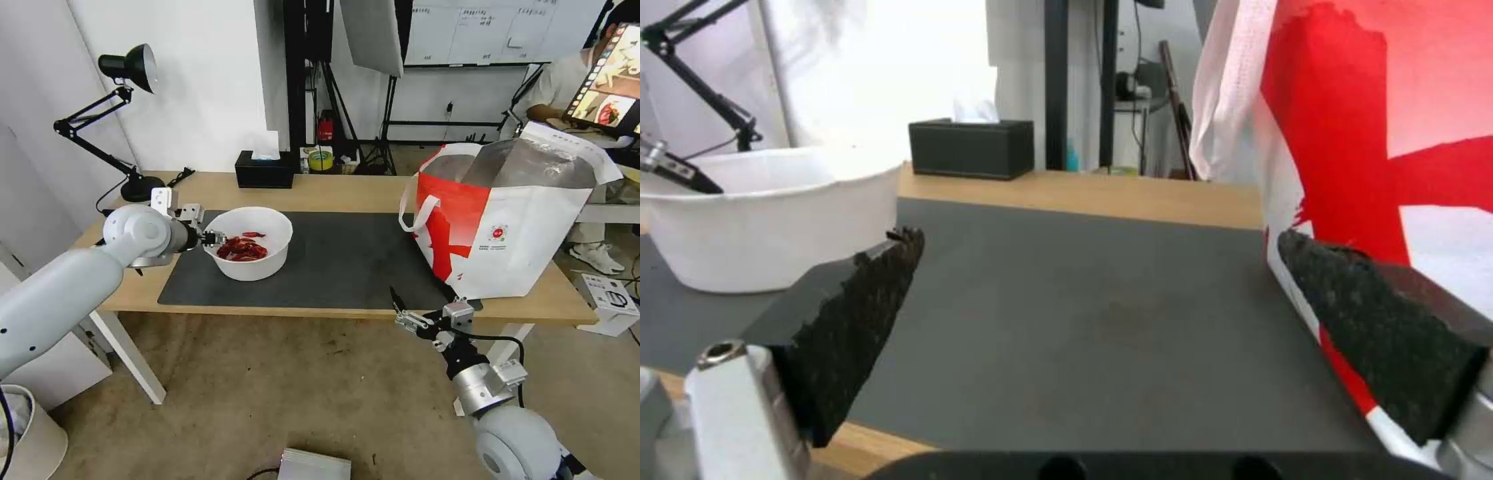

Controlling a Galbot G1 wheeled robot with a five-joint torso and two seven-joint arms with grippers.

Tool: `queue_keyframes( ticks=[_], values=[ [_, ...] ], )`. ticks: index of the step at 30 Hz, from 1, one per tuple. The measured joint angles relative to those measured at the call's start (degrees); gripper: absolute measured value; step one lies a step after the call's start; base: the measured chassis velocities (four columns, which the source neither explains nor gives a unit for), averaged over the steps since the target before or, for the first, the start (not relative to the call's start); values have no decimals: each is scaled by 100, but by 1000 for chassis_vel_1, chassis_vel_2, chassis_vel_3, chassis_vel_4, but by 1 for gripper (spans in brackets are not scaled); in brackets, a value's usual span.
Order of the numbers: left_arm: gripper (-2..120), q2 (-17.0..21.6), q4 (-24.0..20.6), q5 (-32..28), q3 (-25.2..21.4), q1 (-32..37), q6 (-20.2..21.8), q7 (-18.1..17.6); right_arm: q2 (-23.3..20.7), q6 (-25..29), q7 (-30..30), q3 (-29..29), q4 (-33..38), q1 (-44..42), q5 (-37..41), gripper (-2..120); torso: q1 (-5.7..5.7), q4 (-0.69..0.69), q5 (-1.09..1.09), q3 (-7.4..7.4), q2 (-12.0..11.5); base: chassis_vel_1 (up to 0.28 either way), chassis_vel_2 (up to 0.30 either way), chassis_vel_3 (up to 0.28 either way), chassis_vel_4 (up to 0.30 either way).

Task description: Pick up the trash from the table and place it into the takeout bag.

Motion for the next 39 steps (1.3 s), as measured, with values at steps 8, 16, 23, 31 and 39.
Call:
queue_keyframes(
  ticks=[8, 16, 23, 31, 39],
  values=[
    [1, 106, -106, -7, 2, 53, -8, 12, 0, 0, 0, 0, 0, 0, 0, 100, 0, 0, 0, 0, 0, 0, 0, 0, 0],
    [0, 144, -258, -1, -197, 224, -27, 11, 0, 0, 0, 0, 0, 0, 0, 100, 0, 0, 0, 0, 0, 0, 0, 0, 0],
    [0, 118, -466, -193, -494, 196, -174, -39, 0, 0, 0, 0, 0, 0, 0, 100, 0, 1, -1, 0, 0, 0, 0, 0, 0],
    [0, -192, -545, -561, -678, -165, -316, -362, 0, 0, 0, 0, 0, 0, 0, 100, 0, 0, 0, 0, 0, 0, 0, 0, 0],
    [0, -509, -608, -931, -572, -689, -431, -735, 0, 0, 0, 0, 0, 0, 0, 100, 0, 1, 1, 0, 0, 0, 0, 0, 0]
  ],
)
